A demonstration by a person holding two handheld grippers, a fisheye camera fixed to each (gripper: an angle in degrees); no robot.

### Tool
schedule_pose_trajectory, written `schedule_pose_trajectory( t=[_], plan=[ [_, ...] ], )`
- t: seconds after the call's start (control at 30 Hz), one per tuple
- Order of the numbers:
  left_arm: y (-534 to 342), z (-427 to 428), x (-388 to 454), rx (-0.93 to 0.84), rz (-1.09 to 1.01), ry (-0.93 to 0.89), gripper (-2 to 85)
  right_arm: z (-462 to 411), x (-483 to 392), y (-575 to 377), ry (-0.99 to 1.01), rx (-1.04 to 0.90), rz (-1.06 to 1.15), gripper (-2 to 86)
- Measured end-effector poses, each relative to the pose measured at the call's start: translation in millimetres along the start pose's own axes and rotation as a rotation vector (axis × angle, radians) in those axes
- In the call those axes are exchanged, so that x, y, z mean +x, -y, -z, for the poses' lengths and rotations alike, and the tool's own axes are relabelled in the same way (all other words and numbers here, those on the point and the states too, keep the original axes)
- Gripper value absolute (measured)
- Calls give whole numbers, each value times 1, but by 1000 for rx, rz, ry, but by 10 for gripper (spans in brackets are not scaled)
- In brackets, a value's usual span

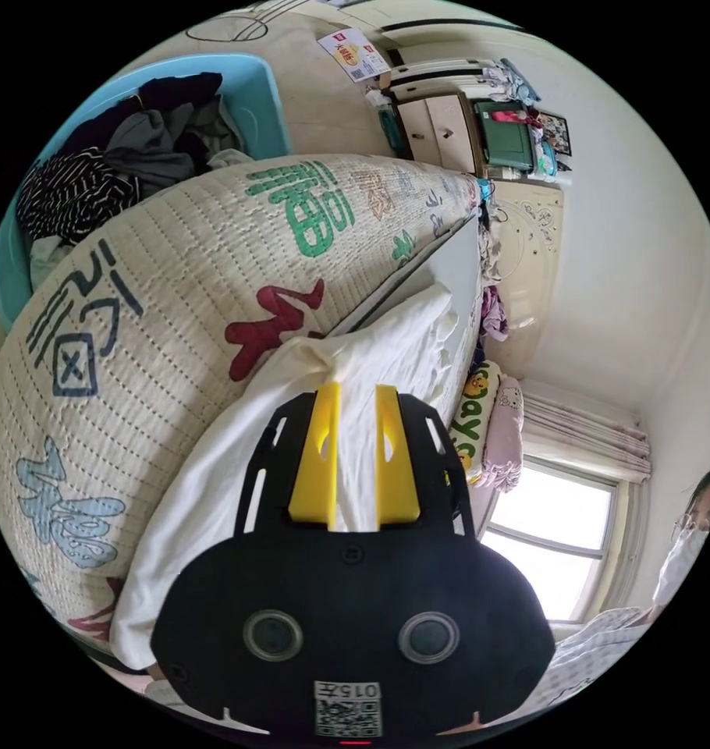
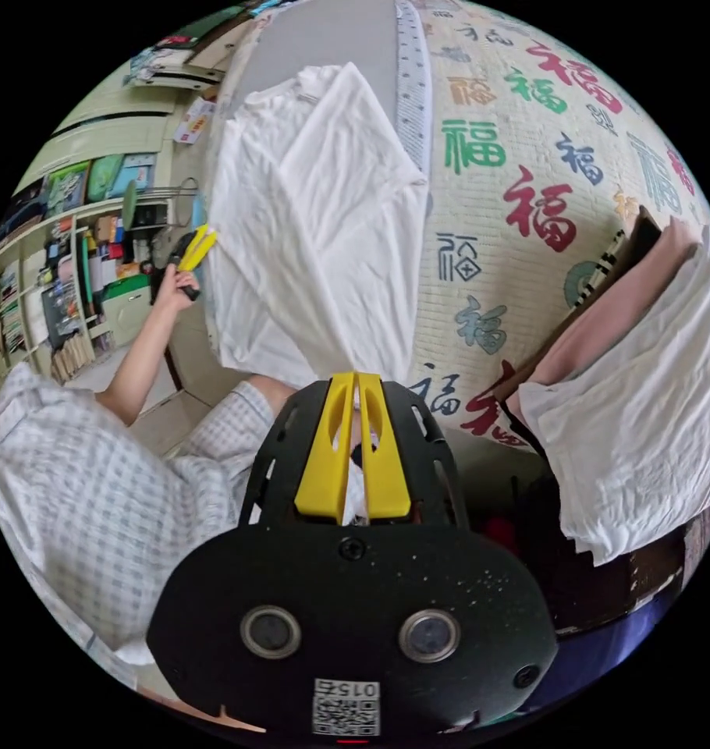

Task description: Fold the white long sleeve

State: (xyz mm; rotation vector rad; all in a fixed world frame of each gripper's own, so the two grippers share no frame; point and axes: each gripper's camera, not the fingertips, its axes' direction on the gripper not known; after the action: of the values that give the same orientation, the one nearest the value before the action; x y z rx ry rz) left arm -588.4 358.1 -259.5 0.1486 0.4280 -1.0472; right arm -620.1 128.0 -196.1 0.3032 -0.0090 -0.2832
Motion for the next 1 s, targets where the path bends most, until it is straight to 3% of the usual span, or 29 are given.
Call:
schedule_pose_trajectory(
  t=[0.07, 0.2, 0.33, 0.47, 0.63, 0.83, 1.0],
  plan=[
    [7, 3, 0, -5, 3, -8, 72, -29, 9, 38, -121, -46, -86, 33],
    [20, 10, 7, -2, -16, -19, 73, -15, -26, 111, -65, 102, -66, 50],
    [28, 19, 13, 36, -32, -5, 71, 8, -123, 229, 109, 274, 175, 60],
    [34, 30, 10, 61, 9, -24, 69, 6, -232, 349, 205, 264, 416, 77],
    [40, 45, 22, 119, -44, 84, 70, -9, -320, 446, 74, 223, 491, 86],
    [64, 36, 20, 98, 8, -33, 71, -35, -370, 506, -139, 173, 492, 97],
    [74, 38, 22, 128, 56, -95, 11, -31, -391, 526, -222, 185, 495, 36]
  ],
)
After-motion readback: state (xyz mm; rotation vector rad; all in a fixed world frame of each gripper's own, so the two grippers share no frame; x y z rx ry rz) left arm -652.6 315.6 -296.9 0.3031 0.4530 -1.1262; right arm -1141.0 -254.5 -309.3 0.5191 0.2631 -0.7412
